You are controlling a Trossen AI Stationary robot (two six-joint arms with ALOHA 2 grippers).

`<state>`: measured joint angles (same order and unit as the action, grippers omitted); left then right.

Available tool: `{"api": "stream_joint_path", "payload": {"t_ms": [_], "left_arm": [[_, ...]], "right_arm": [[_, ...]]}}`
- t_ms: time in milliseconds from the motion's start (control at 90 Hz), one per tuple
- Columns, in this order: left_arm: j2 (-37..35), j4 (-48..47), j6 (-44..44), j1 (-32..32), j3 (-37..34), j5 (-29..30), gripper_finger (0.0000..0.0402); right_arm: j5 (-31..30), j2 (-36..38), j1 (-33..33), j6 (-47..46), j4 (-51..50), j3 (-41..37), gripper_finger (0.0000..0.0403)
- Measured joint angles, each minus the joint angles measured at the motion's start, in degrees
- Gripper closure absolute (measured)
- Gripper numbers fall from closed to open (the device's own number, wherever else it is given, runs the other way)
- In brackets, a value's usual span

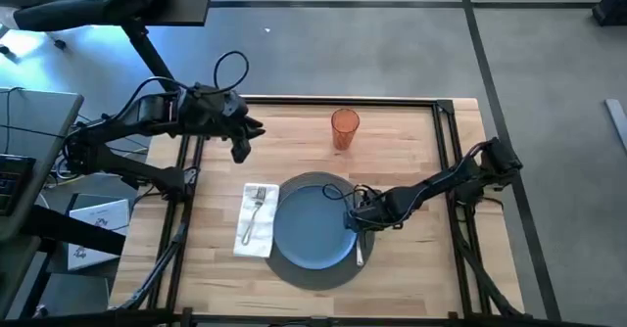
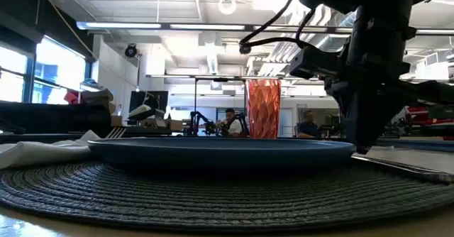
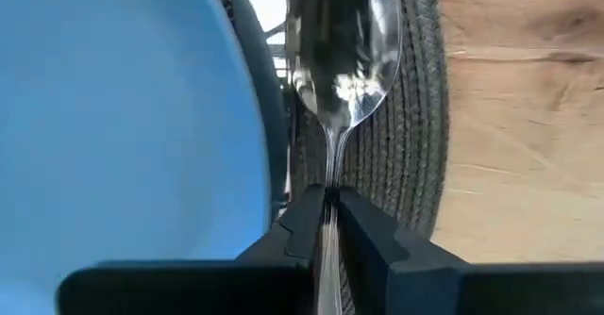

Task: Set table place
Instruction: Put the silver spoon on the gray mat, then move the orange cup to the top right of the table

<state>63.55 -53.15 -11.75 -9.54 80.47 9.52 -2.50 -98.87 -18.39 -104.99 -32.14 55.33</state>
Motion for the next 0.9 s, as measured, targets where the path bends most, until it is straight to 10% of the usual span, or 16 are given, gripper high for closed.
{"api": "stream_joint_path", "payload": {"t_ms": [300, 478, 900], "left_arm": [[0.02, 0.00, 0.00, 0.00, 0.00, 0.02, 0.0326], [0.02, 0.01, 0.00, 0.00, 0.00, 0.03, 0.0326], [0.02, 0.03, 2.85, 0.00, 0.00, -0.03, 0.0326]], "right_arm": [[2.63, 2.01, 0.39, 6.18, -3.49, 3.06, 0.0282], [-8.22, 7.95, 4.75, 20.01, -8.35, 9.71, 0.0272], [0.31, 6.48, 36.26, 70.64, -8.99, 29.80, 0.0238]]}}
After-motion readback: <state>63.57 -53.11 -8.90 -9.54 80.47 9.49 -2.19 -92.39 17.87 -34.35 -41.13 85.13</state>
